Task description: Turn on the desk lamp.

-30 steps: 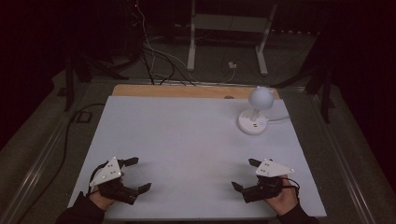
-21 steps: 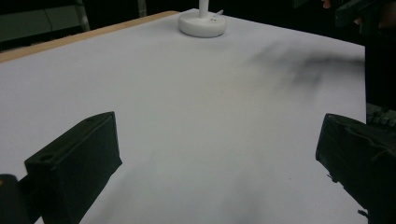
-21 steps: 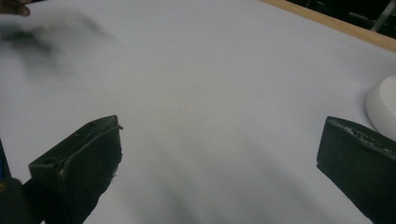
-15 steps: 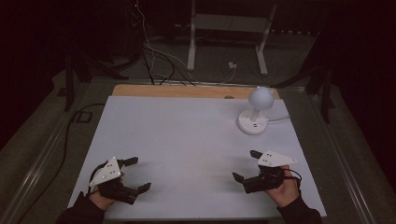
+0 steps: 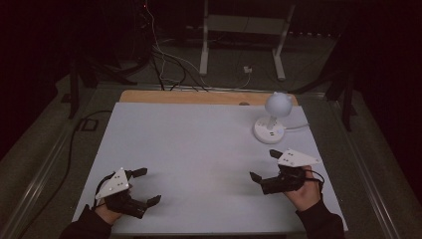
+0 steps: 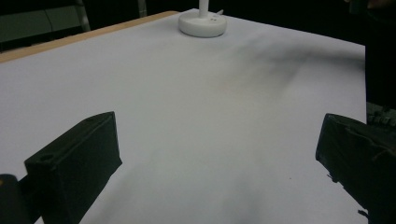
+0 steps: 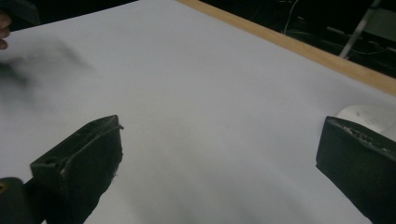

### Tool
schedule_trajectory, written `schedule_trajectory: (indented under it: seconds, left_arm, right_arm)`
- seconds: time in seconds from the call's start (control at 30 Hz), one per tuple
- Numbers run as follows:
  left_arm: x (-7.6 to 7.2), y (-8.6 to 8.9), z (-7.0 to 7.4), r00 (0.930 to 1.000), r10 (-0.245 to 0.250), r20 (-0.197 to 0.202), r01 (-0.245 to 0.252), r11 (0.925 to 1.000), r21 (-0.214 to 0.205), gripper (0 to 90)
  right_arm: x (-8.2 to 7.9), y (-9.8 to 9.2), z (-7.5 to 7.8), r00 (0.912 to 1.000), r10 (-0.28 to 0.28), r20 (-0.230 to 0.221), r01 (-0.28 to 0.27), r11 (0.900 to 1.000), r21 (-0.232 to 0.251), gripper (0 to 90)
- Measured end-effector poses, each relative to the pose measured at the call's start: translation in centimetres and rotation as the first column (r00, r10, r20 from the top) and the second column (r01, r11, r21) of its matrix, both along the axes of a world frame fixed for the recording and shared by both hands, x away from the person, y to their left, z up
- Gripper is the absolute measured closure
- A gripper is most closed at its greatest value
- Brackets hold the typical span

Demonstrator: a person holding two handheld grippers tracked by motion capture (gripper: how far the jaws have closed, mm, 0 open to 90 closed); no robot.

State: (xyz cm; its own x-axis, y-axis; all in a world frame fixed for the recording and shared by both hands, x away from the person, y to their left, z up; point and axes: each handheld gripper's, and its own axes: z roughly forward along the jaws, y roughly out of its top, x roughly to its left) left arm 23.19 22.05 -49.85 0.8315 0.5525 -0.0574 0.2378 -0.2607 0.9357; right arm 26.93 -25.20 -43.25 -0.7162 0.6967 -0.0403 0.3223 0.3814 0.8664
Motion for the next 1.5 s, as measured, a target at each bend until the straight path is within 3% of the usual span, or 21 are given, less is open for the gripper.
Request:
schedule_trajectory:
  seconds: [0.5, 0.97, 1.1, 1.27, 1.43, 1.47, 1.5]
  left_arm:
    - [-0.1, 0.0, 0.0, 1.0000, 0.001, 0.001, -0.001, 1.0000, 0.002, 0.4]
    - [-0.1, 0.0, 0.0, 1.0000, 0.000, -0.001, 0.000, 1.0000, -0.005, 0.4]
    - [-0.1, 0.0, 0.0, 1.0000, -0.001, 0.001, 0.001, 1.0000, 0.002, 0.4]
    - [-0.1, 0.1, 0.0, 1.0000, -0.001, -0.001, 0.001, 1.0000, -0.001, 0.3]
    - [-0.1, 0.0, 0.0, 1.0000, 0.000, -0.002, 0.000, 1.0000, -0.006, 0.4]
    - [-0.1, 0.0, 0.0, 1.0000, -0.002, -0.002, 0.002, 1.0000, 0.000, 0.3]
    - [-0.1, 0.0, 0.0, 1.0000, -0.001, -0.003, 0.001, 1.0000, 0.001, 0.3]
  right_arm:
    - [2.6, 0.1, 1.3, 0.9987, -0.048, 0.018, 0.048, 0.9988, 0.010, 0.0]
    - [4.8, 0.3, 2.7, 0.9898, -0.127, 0.063, 0.126, 0.9918, 0.019, 0.0]
    - [5.5, 0.5, 3.0, 0.9845, -0.157, 0.078, 0.157, 0.9876, 0.013, 0.0]
    - [6.4, 0.5, 3.2, 0.9784, -0.191, 0.080, 0.188, 0.9814, 0.040, 0.0]
    - [7.3, 0.7, 3.3, 0.9603, -0.265, 0.087, 0.261, 0.9638, 0.053, 0.0]
    - [7.7, 0.8, 3.2, 0.9525, -0.291, 0.089, 0.287, 0.9563, 0.055, 0.0]
    - [7.7, 0.8, 3.2, 0.9525, -0.291, 0.089, 0.287, 0.9563, 0.055, 0.0]
